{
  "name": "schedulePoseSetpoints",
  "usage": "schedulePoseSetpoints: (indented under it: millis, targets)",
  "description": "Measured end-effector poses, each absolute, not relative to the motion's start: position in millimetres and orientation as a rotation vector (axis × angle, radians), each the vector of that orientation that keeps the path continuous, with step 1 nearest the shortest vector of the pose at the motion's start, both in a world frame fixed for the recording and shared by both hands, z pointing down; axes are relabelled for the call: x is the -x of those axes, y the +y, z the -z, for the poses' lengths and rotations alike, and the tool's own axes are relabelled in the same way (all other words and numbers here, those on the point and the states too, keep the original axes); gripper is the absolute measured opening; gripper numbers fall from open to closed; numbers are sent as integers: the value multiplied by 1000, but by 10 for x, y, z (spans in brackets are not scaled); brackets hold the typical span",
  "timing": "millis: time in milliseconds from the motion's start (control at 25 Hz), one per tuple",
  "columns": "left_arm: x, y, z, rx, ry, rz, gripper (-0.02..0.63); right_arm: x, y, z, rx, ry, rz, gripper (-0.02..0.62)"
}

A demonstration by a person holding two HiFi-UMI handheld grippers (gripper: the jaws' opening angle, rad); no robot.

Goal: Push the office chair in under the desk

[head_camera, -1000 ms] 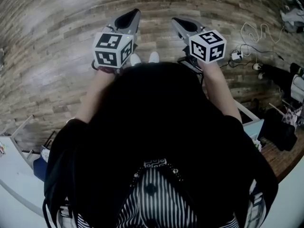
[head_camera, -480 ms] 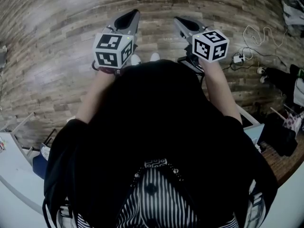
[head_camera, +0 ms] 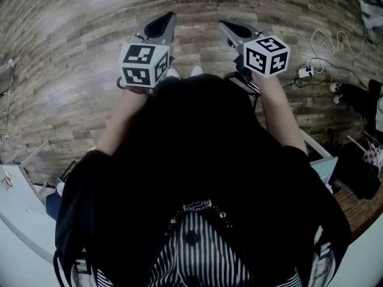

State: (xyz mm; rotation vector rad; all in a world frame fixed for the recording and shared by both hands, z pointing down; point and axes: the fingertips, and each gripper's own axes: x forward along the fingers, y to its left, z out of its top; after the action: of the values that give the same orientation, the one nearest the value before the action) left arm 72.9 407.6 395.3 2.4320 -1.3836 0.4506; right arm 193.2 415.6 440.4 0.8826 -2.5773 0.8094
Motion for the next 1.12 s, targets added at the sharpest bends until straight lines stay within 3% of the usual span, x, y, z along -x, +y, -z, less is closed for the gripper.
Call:
schedulePoseSetpoints:
  millis: [1120]
  targets:
    - [-876,3921,-4056,-2496,-1260,-444,3,-1900,3916,-4304,-939,-2631,-896,0]
